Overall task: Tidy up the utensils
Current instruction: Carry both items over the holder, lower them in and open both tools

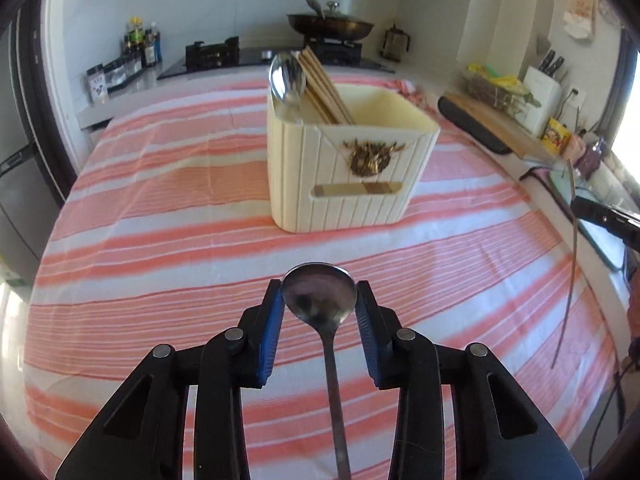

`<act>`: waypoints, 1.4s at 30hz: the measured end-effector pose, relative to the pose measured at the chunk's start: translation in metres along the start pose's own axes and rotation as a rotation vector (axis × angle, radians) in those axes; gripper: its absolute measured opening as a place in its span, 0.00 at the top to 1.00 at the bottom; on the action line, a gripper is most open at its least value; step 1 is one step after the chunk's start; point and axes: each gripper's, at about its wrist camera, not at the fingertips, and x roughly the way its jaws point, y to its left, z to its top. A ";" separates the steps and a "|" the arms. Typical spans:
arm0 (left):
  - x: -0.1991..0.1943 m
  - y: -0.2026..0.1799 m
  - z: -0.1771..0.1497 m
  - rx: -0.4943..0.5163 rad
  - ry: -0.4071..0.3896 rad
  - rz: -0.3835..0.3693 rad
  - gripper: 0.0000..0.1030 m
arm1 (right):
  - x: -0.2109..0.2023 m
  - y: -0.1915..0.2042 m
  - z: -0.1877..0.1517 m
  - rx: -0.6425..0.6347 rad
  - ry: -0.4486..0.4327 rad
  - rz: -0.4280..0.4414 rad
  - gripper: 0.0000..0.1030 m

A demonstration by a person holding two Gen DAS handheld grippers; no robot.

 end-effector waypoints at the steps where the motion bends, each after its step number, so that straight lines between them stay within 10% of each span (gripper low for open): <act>1: -0.011 0.000 0.000 -0.006 -0.022 -0.008 0.65 | -0.012 0.001 0.000 0.004 -0.025 0.008 0.94; 15: -0.073 0.018 0.038 -0.041 -0.147 -0.066 0.65 | -0.049 0.029 0.033 -0.060 -0.192 0.049 0.94; 26: -0.120 0.025 0.178 -0.053 -0.363 -0.068 0.65 | -0.038 0.063 0.151 -0.168 -0.406 0.112 0.94; 34: -0.042 0.016 0.231 -0.072 -0.396 0.000 0.65 | 0.019 0.086 0.202 -0.255 -0.617 0.092 0.94; 42: 0.069 0.028 0.205 -0.096 -0.167 0.035 0.65 | 0.142 0.053 0.181 -0.216 -0.341 0.052 0.94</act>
